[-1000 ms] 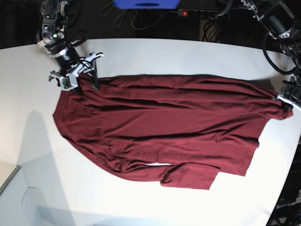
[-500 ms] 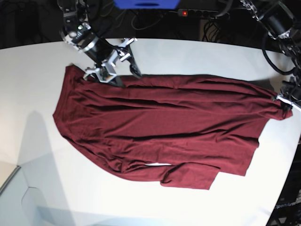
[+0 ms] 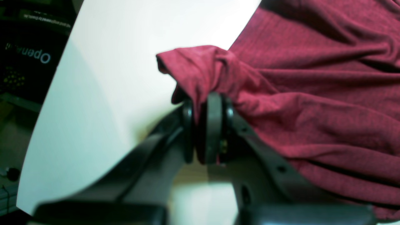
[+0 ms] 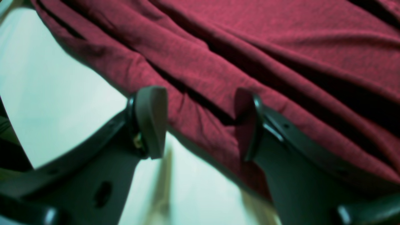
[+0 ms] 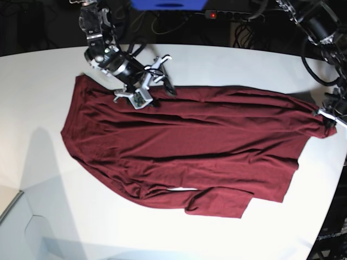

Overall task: Layout the t-shirt on the table in an organized manner, then fold the t-shirt properly
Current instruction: 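Grasp the shirt end with the right gripper and lift it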

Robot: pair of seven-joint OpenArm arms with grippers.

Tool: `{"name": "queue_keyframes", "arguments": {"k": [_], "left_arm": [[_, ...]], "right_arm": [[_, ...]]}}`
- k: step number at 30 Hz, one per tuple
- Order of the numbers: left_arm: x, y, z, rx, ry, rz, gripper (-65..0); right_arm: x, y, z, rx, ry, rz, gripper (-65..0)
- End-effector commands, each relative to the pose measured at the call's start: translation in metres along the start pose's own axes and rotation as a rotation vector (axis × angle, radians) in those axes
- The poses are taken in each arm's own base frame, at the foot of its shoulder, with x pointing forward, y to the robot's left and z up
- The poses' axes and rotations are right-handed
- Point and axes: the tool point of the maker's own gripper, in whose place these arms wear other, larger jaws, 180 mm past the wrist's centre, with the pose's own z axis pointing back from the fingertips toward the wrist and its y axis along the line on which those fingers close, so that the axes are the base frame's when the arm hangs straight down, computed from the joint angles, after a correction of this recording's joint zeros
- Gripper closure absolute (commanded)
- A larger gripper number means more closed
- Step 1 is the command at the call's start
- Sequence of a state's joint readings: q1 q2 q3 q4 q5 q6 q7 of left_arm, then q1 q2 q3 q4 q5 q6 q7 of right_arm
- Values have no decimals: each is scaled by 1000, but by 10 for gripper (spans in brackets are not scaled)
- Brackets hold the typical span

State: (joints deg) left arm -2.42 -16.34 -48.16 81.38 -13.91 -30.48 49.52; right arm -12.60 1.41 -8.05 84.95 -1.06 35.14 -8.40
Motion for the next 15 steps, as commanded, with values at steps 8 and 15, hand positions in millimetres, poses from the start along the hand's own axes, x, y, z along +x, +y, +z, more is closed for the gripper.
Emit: {"name": "queue_keyframes", "arguments": {"k": [8,15], "left_arm": [[19,6,5,10,-53,-14,-2],[19,6,5,10,-53,-14,-2]], "right_arm": [[8,1,2,7,-34,-7,-298],[3,4,4,9,-24,-15,-247]]}}
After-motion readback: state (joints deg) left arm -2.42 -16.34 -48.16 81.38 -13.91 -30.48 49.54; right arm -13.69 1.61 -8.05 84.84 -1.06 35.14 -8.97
